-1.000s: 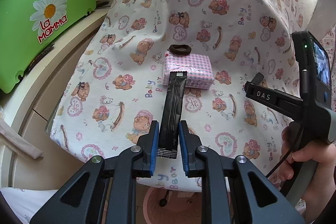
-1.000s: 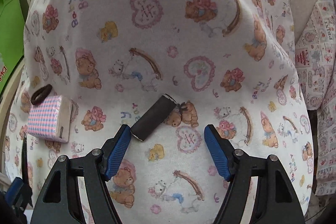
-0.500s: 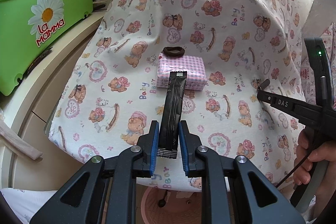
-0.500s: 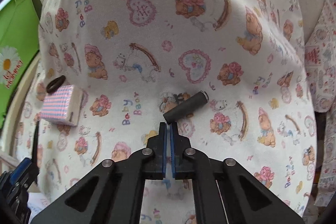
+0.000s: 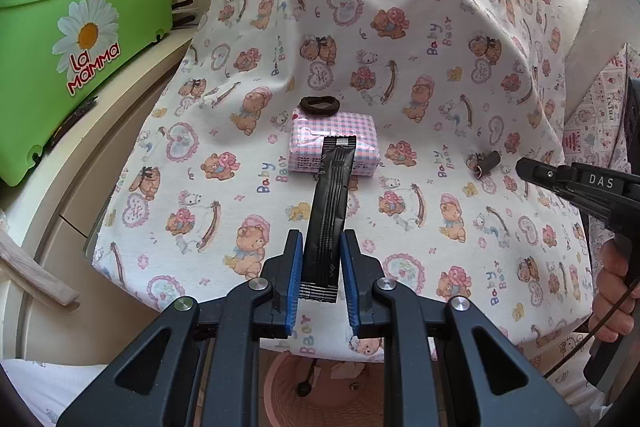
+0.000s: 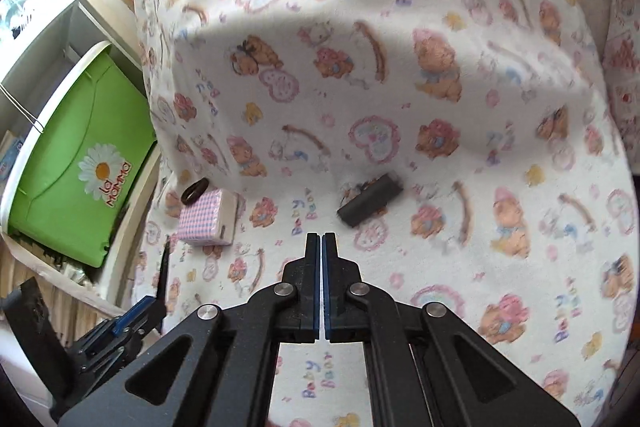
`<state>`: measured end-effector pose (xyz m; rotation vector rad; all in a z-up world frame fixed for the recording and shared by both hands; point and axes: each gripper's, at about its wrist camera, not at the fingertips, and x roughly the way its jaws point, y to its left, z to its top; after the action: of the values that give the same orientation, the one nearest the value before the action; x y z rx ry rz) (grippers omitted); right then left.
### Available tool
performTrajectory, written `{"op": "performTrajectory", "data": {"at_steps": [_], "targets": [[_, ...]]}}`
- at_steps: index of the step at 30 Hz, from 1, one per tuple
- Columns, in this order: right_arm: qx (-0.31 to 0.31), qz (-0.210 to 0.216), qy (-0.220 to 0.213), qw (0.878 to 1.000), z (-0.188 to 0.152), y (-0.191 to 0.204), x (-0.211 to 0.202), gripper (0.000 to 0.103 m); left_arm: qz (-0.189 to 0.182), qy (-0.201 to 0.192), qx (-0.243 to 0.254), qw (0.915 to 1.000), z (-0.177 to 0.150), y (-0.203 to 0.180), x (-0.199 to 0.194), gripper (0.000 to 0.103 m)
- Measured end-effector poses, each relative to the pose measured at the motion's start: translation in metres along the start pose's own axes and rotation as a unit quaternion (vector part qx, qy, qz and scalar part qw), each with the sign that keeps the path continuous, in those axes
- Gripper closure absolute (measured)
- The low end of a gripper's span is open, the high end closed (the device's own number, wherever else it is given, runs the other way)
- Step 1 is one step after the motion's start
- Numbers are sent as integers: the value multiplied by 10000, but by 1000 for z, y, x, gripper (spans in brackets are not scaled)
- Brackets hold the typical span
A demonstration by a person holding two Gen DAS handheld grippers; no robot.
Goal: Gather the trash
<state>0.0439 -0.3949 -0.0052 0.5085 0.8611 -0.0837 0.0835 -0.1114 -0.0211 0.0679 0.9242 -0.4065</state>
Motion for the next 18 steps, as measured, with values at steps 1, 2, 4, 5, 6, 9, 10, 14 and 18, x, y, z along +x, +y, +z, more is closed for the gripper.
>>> {"op": "performTrajectory", "data": {"at_steps": [1, 2, 4, 5, 6, 9, 10, 14, 18], "targets": [[-150, -225, -113, 9996, 1, 4, -1, 101, 1, -2, -2, 10000, 0, 0, 0, 85], [-250, -406, -142, 9988, 3, 8, 1, 101, 5, -3, -2, 10000, 0, 0, 0, 85], [-128, -511, 43, 9986, 7, 3, 7, 97, 17, -1, 0, 10000, 0, 1, 0, 85], [44, -527, 95, 9986, 11, -4, 8, 88, 24, 3, 3, 10000, -1, 1, 0, 85], [277, -532, 81, 9982, 13, -10, 11, 70, 33, 12, 4, 10000, -1, 1, 1, 85], [724, -560, -93, 9958, 17, -18, 18, 42, 53, 36, 10, 10000, -2, 1, 2, 85], [795, -618, -122, 9948, 18, -18, 21, 42, 59, 40, 11, 10000, -3, 1, 3, 85], [778, -1088, -181, 9908, 22, -7, 37, 42, 78, 30, 22, 10000, -2, 2, 2, 85], [261, -2068, -346, 9774, 17, 19, 58, 42, 98, 2, -11, 10000, 0, 6, 1, 85]]}}
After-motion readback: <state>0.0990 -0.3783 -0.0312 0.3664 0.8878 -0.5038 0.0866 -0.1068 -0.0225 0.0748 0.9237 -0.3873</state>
